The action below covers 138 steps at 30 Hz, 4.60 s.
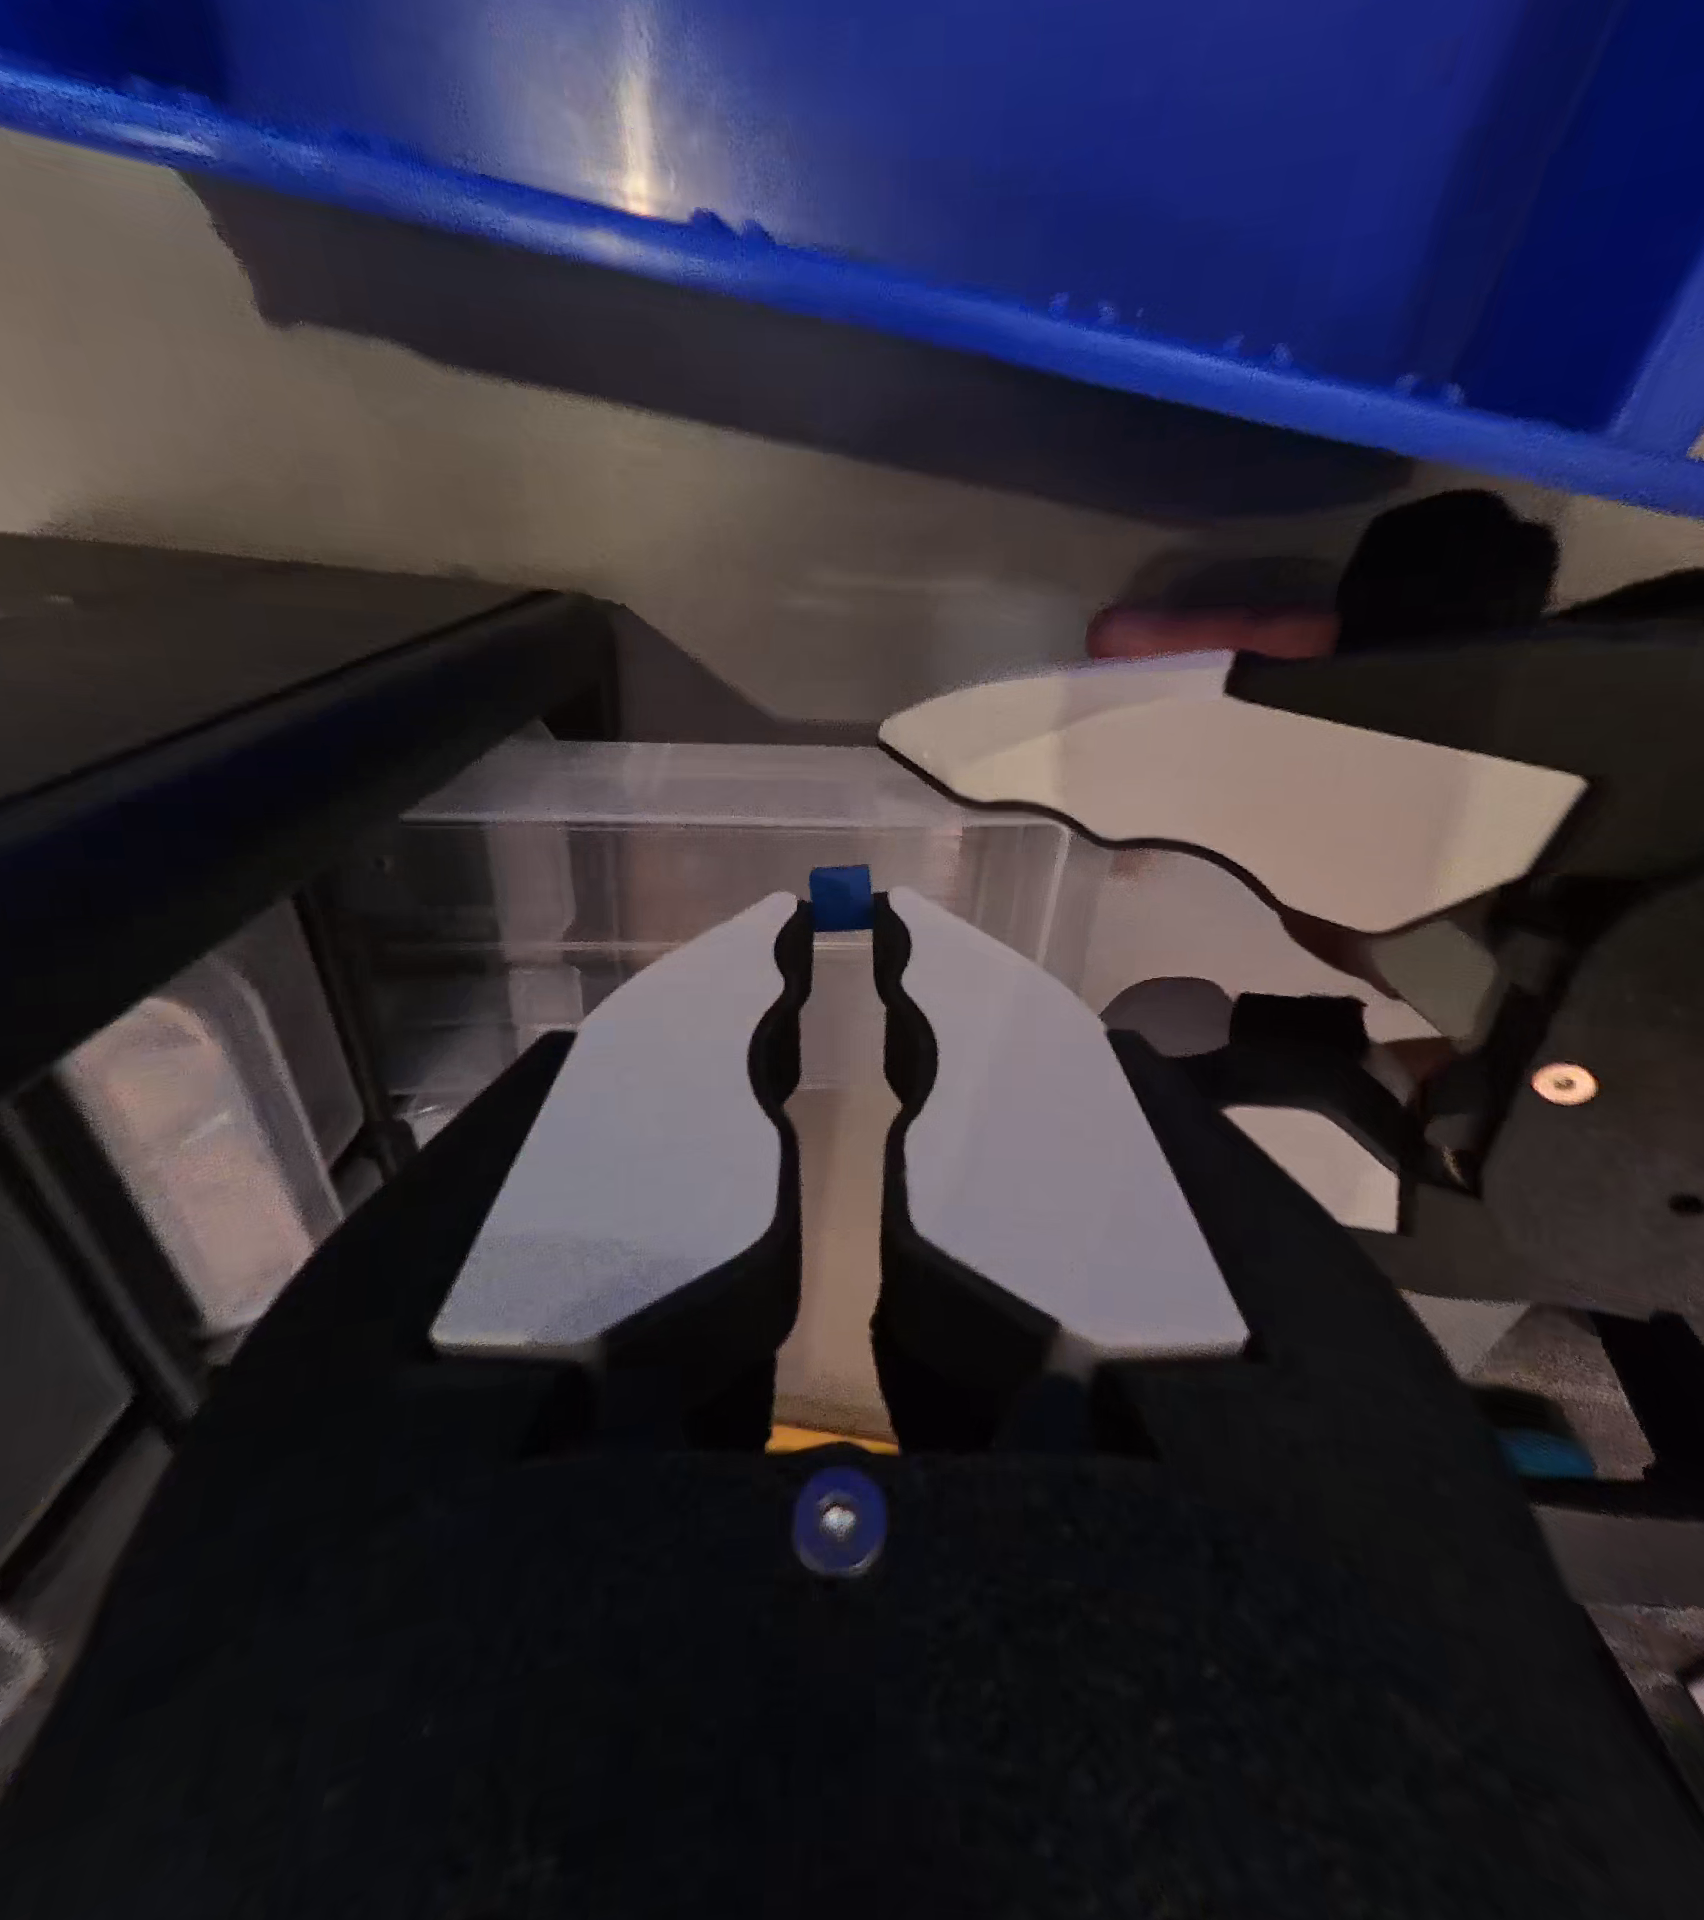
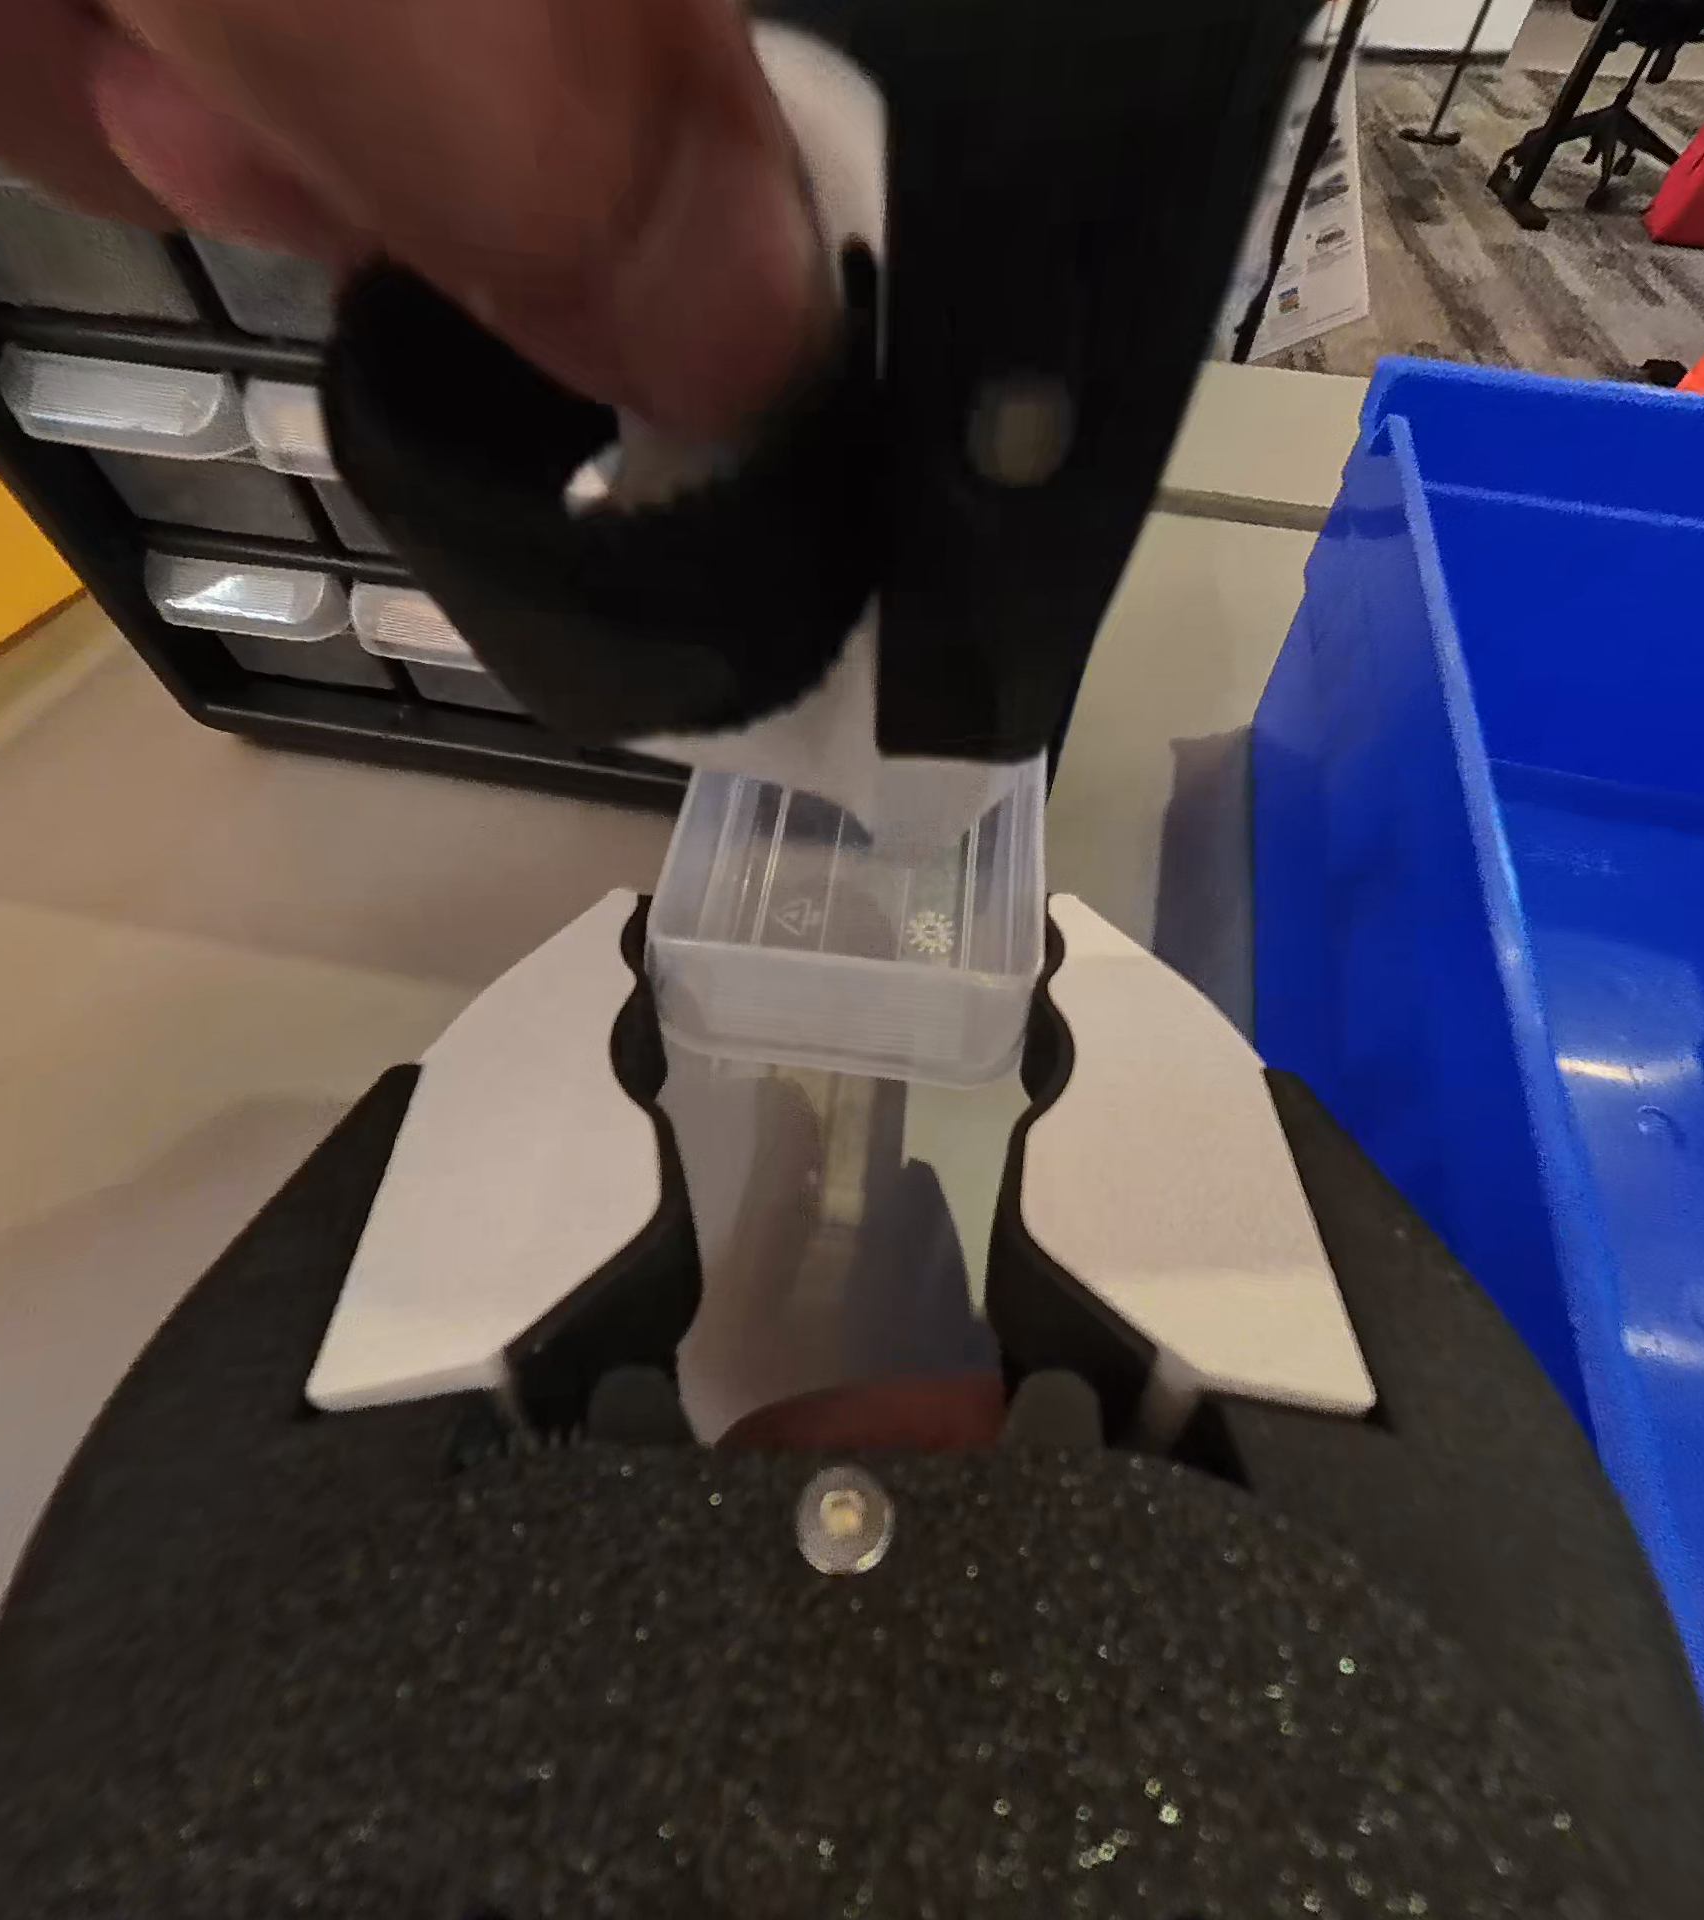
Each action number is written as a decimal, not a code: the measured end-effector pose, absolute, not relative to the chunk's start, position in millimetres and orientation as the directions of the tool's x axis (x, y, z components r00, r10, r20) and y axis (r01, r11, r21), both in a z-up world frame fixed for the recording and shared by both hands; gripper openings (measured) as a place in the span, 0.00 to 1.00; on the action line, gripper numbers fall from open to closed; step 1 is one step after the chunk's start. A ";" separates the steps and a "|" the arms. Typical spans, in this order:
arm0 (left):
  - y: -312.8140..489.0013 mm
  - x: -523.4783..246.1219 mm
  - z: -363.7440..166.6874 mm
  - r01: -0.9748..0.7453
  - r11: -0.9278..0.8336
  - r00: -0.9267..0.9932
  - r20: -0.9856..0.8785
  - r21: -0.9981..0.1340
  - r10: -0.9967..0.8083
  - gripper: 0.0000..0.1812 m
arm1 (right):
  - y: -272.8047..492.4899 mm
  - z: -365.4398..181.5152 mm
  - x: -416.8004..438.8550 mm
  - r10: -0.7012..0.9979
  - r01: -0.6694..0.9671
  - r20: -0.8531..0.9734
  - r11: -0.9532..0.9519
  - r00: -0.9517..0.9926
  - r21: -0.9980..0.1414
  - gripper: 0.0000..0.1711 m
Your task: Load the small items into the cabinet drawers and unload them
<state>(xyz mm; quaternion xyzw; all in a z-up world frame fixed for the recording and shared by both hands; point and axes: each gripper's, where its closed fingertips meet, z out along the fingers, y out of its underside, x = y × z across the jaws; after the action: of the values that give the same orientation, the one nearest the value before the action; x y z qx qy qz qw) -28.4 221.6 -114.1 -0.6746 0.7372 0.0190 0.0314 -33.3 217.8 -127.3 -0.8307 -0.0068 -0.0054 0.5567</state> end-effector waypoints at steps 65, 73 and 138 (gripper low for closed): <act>128.8 -267.8 -101.2 -0.069 -0.282 0.805 0.113 -0.957 -0.583 0.38 | 139.0 -119.2 -121.3 0.452 0.099 -0.099 -0.394 0.887 -0.914 0.28; 117.3 -284.8 -86.7 -0.002 -0.225 0.841 0.120 -0.974 -0.528 0.46 | 53.8 -112.1 -65.7 0.442 -0.101 -0.258 -0.348 0.859 -0.932 0.23; 301.8 -204.7 -97.8 -0.956 0.245 0.146 -0.986 -0.160 -0.074 0.27 | 54.3 -117.5 -58.3 0.395 0.133 0.026 -0.246 0.918 -0.960 0.29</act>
<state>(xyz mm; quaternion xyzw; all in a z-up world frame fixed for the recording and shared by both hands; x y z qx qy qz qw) -204.7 301.8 -97.8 -0.4838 0.5324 0.3786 0.5823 -58.3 54.3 -117.5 -0.7816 -0.1690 0.1112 0.5901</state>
